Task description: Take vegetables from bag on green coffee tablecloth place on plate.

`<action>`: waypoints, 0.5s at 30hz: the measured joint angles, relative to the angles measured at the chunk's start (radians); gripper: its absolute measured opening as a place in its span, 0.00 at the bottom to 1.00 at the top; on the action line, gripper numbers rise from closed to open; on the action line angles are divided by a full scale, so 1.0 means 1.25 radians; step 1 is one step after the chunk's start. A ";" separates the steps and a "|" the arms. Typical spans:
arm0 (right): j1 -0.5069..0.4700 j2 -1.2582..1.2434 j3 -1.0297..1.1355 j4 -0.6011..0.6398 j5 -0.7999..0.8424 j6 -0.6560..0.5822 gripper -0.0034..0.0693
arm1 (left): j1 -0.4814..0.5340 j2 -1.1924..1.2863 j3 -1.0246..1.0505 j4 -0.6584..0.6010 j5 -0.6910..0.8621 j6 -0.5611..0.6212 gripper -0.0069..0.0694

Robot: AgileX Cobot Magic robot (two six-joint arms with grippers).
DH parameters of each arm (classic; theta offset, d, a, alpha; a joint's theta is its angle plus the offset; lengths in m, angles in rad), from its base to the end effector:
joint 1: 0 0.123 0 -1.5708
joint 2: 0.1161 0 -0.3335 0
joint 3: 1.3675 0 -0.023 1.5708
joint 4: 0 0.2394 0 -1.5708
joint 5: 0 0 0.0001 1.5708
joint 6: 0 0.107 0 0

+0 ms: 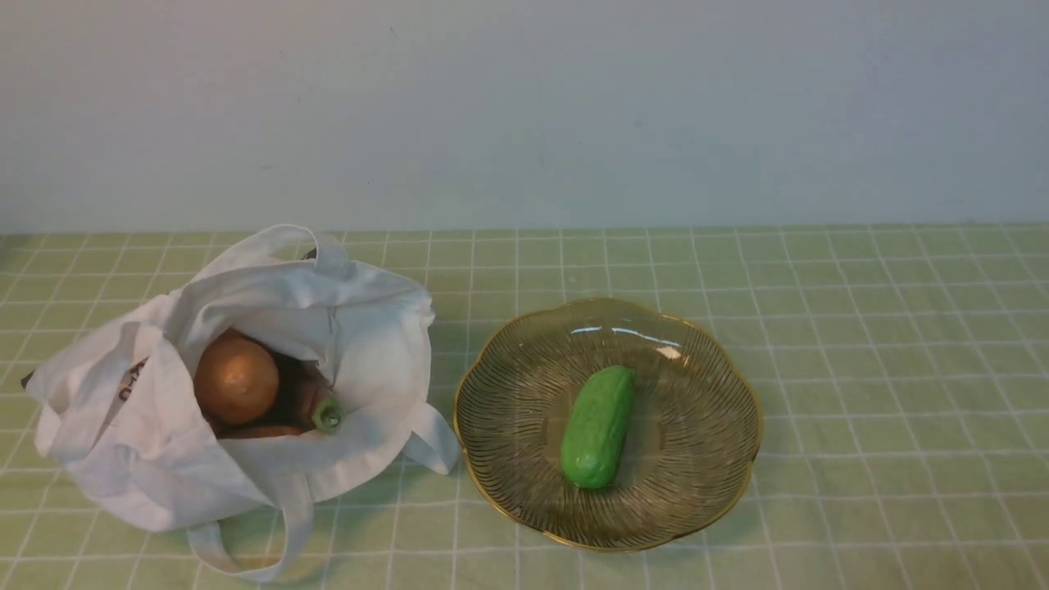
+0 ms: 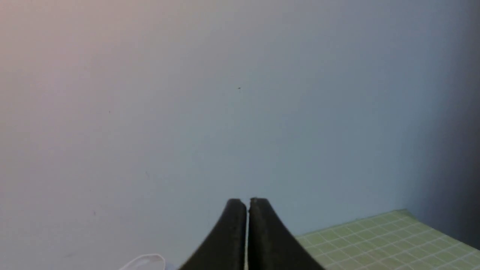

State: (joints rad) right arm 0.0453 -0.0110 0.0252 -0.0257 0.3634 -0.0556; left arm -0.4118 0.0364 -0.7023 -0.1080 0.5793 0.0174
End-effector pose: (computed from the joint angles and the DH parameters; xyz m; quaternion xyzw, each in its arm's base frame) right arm 0.0080 -0.0006 0.1677 -0.0473 0.8005 -0.0139 0.5972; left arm -0.0626 0.0204 0.3728 0.1305 0.6288 -0.2024 0.7394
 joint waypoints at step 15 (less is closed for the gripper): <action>0.000 0.000 0.000 0.000 0.000 0.000 0.03 | 0.024 0.001 0.249 0.096 -0.048 0.001 0.08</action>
State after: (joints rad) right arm 0.0453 -0.0110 0.0252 -0.0257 0.3634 -0.0556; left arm -0.3822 0.0374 -0.3916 0.0114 0.5199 0.0184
